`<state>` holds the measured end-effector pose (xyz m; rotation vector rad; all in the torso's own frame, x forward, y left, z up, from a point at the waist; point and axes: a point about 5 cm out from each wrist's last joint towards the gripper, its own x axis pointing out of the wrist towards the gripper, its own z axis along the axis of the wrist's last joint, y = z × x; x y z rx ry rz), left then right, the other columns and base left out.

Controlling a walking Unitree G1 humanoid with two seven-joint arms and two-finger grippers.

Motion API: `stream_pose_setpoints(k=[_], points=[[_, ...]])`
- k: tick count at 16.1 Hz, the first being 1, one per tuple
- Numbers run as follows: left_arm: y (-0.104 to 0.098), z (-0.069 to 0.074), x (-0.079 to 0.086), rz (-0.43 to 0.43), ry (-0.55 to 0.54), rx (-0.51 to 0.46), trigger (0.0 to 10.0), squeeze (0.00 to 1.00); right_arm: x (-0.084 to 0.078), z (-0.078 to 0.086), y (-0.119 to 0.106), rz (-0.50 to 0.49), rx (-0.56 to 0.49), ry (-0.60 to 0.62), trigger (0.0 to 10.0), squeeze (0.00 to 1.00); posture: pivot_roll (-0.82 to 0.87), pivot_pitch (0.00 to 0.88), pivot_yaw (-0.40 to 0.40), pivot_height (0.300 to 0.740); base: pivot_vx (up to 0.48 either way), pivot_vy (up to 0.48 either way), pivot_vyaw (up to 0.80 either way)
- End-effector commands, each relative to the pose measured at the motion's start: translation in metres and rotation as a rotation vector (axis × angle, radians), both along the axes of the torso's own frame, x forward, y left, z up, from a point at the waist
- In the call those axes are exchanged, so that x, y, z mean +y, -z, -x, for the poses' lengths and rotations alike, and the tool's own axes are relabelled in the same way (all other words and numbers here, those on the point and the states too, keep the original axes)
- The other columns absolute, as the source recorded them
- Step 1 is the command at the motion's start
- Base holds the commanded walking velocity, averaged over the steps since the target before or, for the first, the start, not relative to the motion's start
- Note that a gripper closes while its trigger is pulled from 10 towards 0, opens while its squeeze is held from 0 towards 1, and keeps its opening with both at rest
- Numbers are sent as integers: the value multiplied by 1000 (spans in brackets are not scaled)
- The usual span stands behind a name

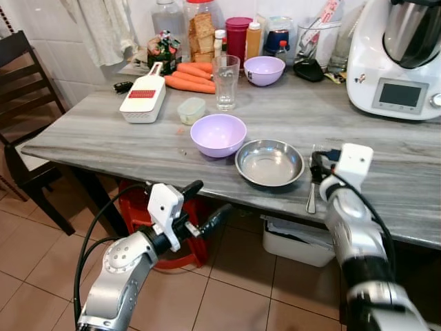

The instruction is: Setting the table

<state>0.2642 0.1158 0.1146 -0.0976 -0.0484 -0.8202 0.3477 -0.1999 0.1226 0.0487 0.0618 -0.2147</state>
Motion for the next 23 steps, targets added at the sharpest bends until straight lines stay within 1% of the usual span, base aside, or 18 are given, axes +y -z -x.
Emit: stream_pose_setpoints(k=[1, 2, 3, 4, 6, 7, 9, 10, 12, 13, 15, 17, 18, 19, 20, 21, 22, 23], points=[[1, -5, 6, 7, -38, 13, 10000, 0, 0, 7, -7, 18, -38, 14, 10000, 1000, -14, 0, 44, 740, 0, 0, 0], [0, -7, 8, 12, -69, 15, 10000, 0, -2, 12, -7, 20, -50, 26, 10000, 1000, -15, 0, 43, 740, 0, 0, 0], [1, -13, 16, 19, -167, 25, 10000, 0, -5, 24, -7, 39, -65, 41, 10000, 1000, -18, 0, 46, 740, 0, 0, 0], [6, -18, 22, -30, -262, 15, 10000, 0, -7, 31, -4, 54, -64, 49, 10000, 1000, -26, 0, 47, 740, 0, 0, 0], [11, -22, 29, -49, -403, 44, 10000, 0, -13, 48, 4, 66, -56, 74, 10000, 1000, -19, 0, 42, 740, 0, 0, 0], [13, -23, 31, -59, -453, 45, 10000, 0, -13, 56, 7, 76, -58, 74, 10000, 1000, -22, 0, 46, 740, 0, 0, 0], [20, -24, 32, -112, -534, 40, 10000, 0, -11, 65, 15, 80, -39, 77, 10000, 1000, -37, 0, 36, 740, 0, 0, 0], [20, -28, 35, -147, -591, 23, 10000, 0, -2, 68, 12, 104, -50, 64, 10000, 1000, -39, 0, 31, 740, 0, 0, 0], [17, -32, 40, -159, -667, 8, 10000, 0, 5, 70, 11, 99, -61, 27, 10000, 1000, -35, 0, 22, 740, 0, 0, 0], [16, -34, 45, -169, -714, -3, 10000, 0, 8, 72, 8, 101, -71, 6, 10000, 1000, -36, 0, 21, 740, 0, 0, 0], [17, -35, 62, -226, -865, -26, 10000, 0, 17, 78, 1, 118, -118, -49, 10000, 1000, -53, 0, 38, 740, 0, 0, 0], [21, -29, 66, -235, -860, -21, 10000, 0, 18, 91, 1, 109, -126, -54, 10000, 1000, -63, 0, 48, 740, 0, 0, 0], [26, -21, 68, -252, -852, -12, 10000, 0, 21, 101, 2, 105, -131, -79, 10000, 478, -68, 0, 47, 740, 0, 0, 0], [31, -16, 71, -271, -857, -8, 10000, 0, 23, 106, 5, 108, -124, -90, 10000, 0, -67, 0, 42, 740, 0, 0, 0], [34, -13, 73, -277, -863, -2, 10000, 0, 24, 109, 6, 113, -117, -95, 10000, 0, -66, 0, 39, 740, 0, 0, 0], [39, -6, 75, -281, -869, 12, 10000, 0, 25, 117, 8, 124, -107, -99, 10000, 0, -60, 0, 22, 740, 0, 0, 0], [42, -2, 75, -278, -879, 16, 10000, 0, 25, 122, 11, 133, -93, -109, 10000, 0, -48, 0, 11, 740, 0, 0, 0], [41, -2, 72, -266, -892, 22, 10000, 0, 23, 124, 12, 122, -80, -107, 10000, 0, -40, 0, 0, 740, 0, 0, 0]])
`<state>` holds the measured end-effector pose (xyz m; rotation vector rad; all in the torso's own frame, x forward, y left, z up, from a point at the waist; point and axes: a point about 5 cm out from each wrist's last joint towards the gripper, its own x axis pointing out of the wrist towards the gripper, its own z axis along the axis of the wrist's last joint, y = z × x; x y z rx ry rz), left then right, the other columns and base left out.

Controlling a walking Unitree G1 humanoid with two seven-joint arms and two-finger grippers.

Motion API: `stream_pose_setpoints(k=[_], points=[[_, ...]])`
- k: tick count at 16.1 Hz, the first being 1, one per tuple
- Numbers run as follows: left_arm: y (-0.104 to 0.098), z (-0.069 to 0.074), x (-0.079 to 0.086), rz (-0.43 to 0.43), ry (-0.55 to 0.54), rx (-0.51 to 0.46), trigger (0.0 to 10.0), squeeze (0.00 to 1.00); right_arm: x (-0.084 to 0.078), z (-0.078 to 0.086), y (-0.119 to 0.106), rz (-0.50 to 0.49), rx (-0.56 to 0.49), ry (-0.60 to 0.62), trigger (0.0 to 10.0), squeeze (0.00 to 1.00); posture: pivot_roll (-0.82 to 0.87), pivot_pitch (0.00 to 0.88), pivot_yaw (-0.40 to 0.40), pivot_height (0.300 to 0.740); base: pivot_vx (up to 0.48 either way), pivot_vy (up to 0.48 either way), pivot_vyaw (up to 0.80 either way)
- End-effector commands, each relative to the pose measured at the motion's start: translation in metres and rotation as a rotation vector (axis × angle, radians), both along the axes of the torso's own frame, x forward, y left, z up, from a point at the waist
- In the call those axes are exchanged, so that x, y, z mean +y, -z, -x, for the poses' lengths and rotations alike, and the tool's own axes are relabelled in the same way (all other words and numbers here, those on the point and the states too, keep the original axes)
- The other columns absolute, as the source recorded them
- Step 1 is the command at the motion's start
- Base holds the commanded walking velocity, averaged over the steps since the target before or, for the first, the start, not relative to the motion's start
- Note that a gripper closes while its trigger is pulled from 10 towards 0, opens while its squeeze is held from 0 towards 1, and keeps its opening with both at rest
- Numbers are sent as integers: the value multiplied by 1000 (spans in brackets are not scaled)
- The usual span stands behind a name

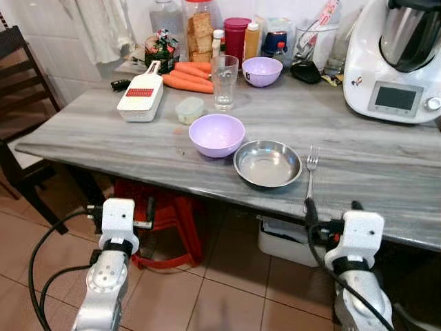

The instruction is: Setting the table

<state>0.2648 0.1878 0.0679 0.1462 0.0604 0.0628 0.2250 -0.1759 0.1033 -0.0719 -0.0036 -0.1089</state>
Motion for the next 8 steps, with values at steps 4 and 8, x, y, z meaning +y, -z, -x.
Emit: stream_pose_setpoints(k=[4, 8], points=[[-4, -3, -14, 0, 46, -17, 10000, 0, 1, -3, -7, 5, -19, -22, 10000, 0, -57, 0, 8, 740, 0, 0, -450], [-10, -14, -18, 0, 60, -32, 10000, 0, 2, -15, -13, 9, -45, -24, 10000, 0, -68, 0, 19, 740, 0, 0, -456]])
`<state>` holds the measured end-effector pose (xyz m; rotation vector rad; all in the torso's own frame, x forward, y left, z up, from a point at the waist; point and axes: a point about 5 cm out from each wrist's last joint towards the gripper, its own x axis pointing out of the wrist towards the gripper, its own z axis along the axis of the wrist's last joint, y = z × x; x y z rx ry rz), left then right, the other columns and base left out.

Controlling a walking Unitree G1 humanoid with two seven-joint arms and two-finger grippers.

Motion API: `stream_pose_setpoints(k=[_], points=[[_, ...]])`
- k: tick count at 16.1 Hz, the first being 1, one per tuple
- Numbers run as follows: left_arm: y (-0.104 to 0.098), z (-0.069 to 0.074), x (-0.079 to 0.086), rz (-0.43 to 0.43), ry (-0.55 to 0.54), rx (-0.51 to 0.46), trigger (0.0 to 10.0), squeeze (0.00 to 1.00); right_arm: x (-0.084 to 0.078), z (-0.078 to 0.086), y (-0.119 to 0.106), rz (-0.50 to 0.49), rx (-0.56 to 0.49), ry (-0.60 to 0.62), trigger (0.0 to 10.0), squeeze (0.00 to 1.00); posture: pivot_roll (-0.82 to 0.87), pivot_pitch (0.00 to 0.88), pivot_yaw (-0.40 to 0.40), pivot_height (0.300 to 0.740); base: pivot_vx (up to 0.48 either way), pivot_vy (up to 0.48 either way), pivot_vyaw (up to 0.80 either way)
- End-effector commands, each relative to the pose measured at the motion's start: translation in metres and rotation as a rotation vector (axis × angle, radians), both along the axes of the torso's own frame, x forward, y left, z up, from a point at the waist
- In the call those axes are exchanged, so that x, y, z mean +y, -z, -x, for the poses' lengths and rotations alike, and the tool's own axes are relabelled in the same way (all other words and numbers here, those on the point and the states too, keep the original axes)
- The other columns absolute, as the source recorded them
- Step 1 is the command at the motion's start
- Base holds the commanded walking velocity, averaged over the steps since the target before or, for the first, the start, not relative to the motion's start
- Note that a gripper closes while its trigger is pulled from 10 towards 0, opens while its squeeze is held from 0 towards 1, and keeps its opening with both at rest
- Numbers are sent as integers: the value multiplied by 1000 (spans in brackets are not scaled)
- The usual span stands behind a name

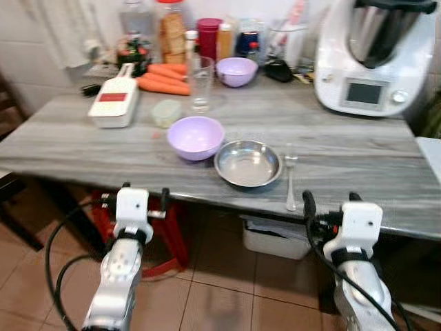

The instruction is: Setting the table

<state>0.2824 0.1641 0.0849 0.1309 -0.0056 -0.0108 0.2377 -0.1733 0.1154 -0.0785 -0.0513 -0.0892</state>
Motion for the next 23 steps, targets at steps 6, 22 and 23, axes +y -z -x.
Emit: stream_pose_setpoints(k=[6, 22, 23], points=[[4, 1, 3, -20, -10, 20, 10000, 0, 0, -13, -5, -1, -16, -9, 10000, 0, -50, 0, 16, 740, -235, 0, 0], [7, 2, 0, -23, 15, 32, 10000, 0, -5, -15, -2, -19, -6, 21, 10000, 0, -58, 0, 19, 740, -292, 0, 0], [7, 2, 0, -23, 14, 34, 10000, 0, -6, -15, -2, -22, -6, 24, 10000, 0, -61, 0, 18, 740, -296, 0, 0]])
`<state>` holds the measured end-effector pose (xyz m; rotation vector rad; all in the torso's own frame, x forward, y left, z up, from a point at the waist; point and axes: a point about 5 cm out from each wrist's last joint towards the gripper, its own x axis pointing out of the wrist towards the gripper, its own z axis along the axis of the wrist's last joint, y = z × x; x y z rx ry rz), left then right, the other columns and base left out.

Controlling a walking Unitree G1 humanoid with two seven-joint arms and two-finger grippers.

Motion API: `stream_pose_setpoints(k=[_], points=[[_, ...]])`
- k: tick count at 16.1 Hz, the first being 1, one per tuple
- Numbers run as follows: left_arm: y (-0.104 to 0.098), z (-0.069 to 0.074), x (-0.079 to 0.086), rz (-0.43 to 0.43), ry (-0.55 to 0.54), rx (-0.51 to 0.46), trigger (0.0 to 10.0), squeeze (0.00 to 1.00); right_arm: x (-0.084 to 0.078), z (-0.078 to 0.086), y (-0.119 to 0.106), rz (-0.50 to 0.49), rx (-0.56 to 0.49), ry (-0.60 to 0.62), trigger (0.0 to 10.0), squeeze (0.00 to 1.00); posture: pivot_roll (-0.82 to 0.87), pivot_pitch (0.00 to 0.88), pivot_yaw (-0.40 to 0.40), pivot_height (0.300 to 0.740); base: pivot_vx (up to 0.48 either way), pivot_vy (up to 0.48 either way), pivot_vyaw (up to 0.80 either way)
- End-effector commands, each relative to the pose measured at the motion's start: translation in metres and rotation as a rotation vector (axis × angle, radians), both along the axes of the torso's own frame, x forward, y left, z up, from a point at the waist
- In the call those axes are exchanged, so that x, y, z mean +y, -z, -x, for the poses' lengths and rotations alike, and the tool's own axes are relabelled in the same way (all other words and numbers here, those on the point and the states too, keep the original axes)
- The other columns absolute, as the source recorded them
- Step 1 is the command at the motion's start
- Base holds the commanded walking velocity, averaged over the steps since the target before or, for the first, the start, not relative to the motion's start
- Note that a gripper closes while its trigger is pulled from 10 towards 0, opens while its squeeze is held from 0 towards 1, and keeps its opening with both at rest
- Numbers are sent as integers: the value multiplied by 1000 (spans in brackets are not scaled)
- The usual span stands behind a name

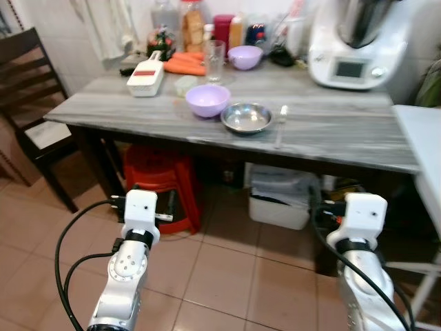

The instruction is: Setting the table

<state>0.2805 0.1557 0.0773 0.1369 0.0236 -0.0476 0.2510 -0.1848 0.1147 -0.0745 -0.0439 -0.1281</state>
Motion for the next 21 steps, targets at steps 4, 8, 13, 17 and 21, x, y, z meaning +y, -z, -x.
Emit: stream_pose_setpoints(k=[4, 8, 13, 17, 21], points=[[-2, -1, 5, -8, 11, -8, 10000, 0, 2, -1, -3, -25, -9, 1, 10000, 0, -70, 0, 29, 740, -213, 0, 0], [-7, -4, -2, 26, 126, -24, 10000, 0, 3, 3, -1, -32, -13, 25, 10000, 0, -85, 0, 60, 740, 0, 0, 0], [-19, -16, -20, 42, 227, -43, 10000, 0, -10, 11, -3, -29, -14, 17, 10000, 0, -121, 0, 133, 740, 0, 0, 0], [-19, -15, -19, 22, 306, -21, 10000, 0, -22, 12, -7, -42, -30, 85, 10000, 0, -122, 14, 164, 740, 0, 0, 0], [-19, -15, -21, 40, 314, -19, 10000, 0, -15, 11, -7, -65, -28, 83, 10000, 0, -114, 3, 154, 740, 0, 0, 0]])
